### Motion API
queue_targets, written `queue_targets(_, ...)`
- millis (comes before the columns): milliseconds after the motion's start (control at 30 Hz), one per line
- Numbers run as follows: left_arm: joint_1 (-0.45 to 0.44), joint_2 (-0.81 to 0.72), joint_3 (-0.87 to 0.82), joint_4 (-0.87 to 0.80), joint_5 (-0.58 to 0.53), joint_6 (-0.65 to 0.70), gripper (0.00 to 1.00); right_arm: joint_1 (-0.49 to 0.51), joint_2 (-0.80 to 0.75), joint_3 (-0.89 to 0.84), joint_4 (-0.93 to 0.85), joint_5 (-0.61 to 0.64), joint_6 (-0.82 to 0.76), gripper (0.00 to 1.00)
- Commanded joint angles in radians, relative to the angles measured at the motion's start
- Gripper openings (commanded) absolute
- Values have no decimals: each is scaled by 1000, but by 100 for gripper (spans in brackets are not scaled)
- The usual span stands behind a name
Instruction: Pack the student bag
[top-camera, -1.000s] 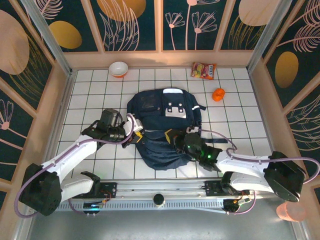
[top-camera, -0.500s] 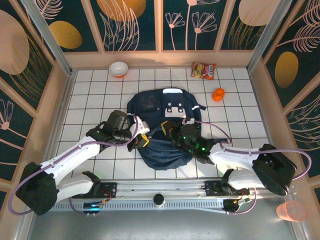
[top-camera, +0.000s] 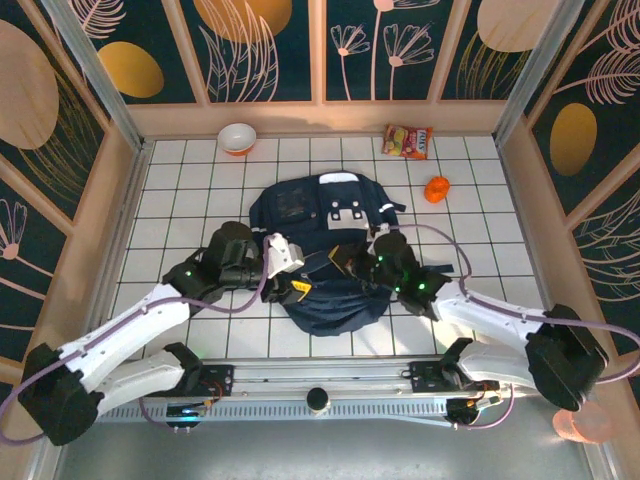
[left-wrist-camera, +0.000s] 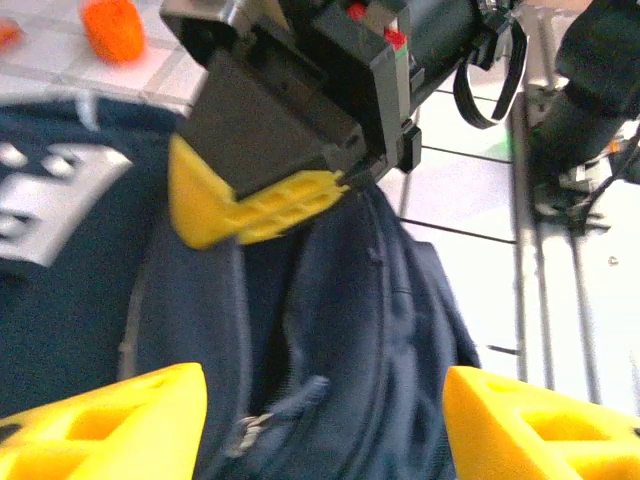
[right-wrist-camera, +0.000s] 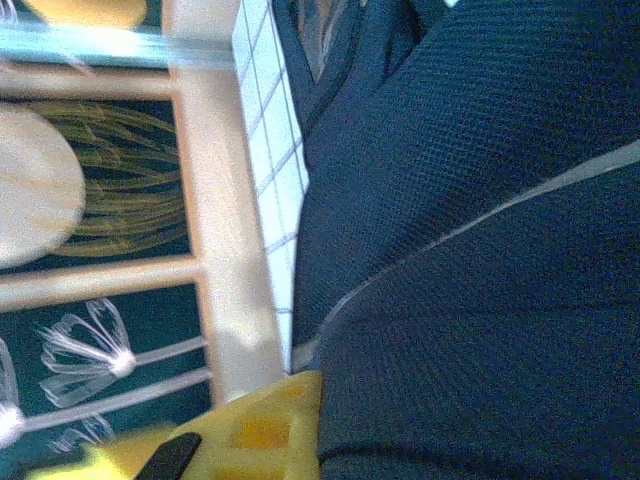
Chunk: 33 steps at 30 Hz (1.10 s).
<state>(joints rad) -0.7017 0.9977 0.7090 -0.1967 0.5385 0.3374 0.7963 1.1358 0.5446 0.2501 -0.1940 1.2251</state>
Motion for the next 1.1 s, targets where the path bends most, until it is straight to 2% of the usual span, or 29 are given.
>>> queue_targets(0, -2, -38, -11, 17, -123, 175, 67, -65, -26, 104, -251, -216, -373, 0)
queue_targets(67, -2, -38, -20, 21, -147, 248, 67, -92, -17, 145, -310, -297, -468, 0)
queue_targets(167, -2, 4, -16, 7, -121, 351, 67, -132, 12, 193, -361, -387, -556, 0)
queue_targets(433, -1, 132, -13, 50, -44, 411, 66, -211, 104, 273, -384, -523, -630, 0)
queue_targets(633, -2, 184, -50, 138, -112, 429, 65, -242, 141, 329, -393, -587, -647, 0)
queue_targets(767, -2, 227, -53, 159, -131, 452, 45, -244, 141, 346, -407, -601, -652, 0)
queue_targets(833, -1, 232, -55, 179, -125, 444, 27, -243, 132, 360, -432, -575, -669, 0)
queue_targets(900, -2, 232, -48, 192, -112, 418, 2, -244, 111, 385, -479, -519, -700, 6)
queue_targets(933, -2, 230, -40, 187, -97, 392, 0, -272, 105, 393, -502, -493, -710, 7)
queue_targets(1067, -4, 187, -36, 166, 13, 229, 0, -282, 88, 383, -564, -414, -756, 12)
